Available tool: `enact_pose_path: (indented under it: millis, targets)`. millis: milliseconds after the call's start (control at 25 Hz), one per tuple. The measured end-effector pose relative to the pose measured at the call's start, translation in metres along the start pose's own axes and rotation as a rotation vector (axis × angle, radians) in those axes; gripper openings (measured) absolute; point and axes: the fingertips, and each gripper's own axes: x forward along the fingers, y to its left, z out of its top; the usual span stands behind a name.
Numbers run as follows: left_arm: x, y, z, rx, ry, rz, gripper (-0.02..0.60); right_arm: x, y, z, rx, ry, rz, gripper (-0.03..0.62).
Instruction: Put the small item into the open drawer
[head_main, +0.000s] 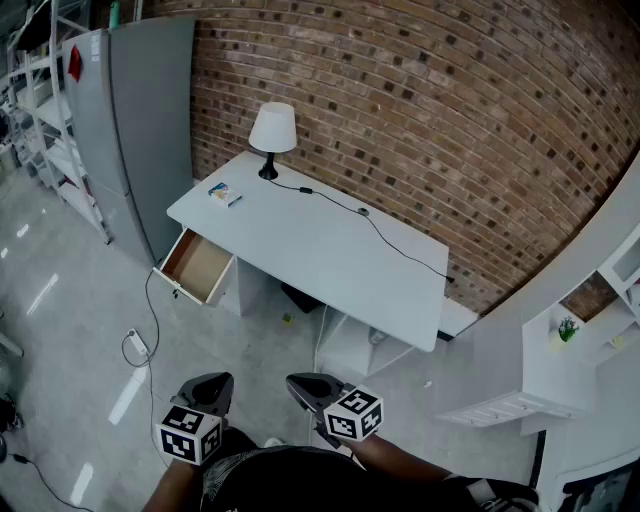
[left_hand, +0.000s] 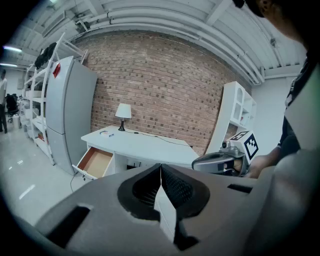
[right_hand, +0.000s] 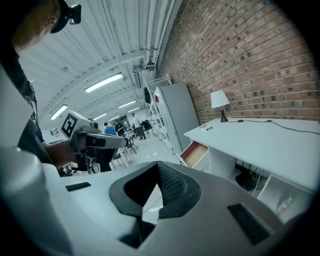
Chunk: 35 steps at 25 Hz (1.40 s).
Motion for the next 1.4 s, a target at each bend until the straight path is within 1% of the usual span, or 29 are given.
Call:
enact_pose_path:
  millis: [320,560,800,960,1200,1400]
  targets:
    - [-0.001,-0.002,0.0,0.0,-0.002,0.003,0.018,-0.002,0.002,0.0,0.009,-0.002,0.018,0.003]
    - [0.0,-0.006,0.001,0.004,0.0,0.0,0.018,-0.009,-0.004,0.004,0.023,-0.029,-0.02,0.005]
    - [0.005,-0.013,0.001,0.021,0.011,-0.01,0.018,-0.01,0.004,0.002,-0.012,-0.023,0.018,0.005]
    - [0.009,-0.015,0.006,0.034,0.014,-0.015,0.018,-0.015,0.0,0.006,-0.01,-0.038,0.015,0.005]
    - [0.017,-0.023,0.008,0.04,0.017,-0.029,0.018,-0.019,-0.007,0.007,0.041,-0.051,0.007,0.005]
    - [0.015,-0.009,0.004,0.01,0.014,-0.004,0.018,-0.01,-0.011,0.002,0.058,-0.031,0.014,0.005]
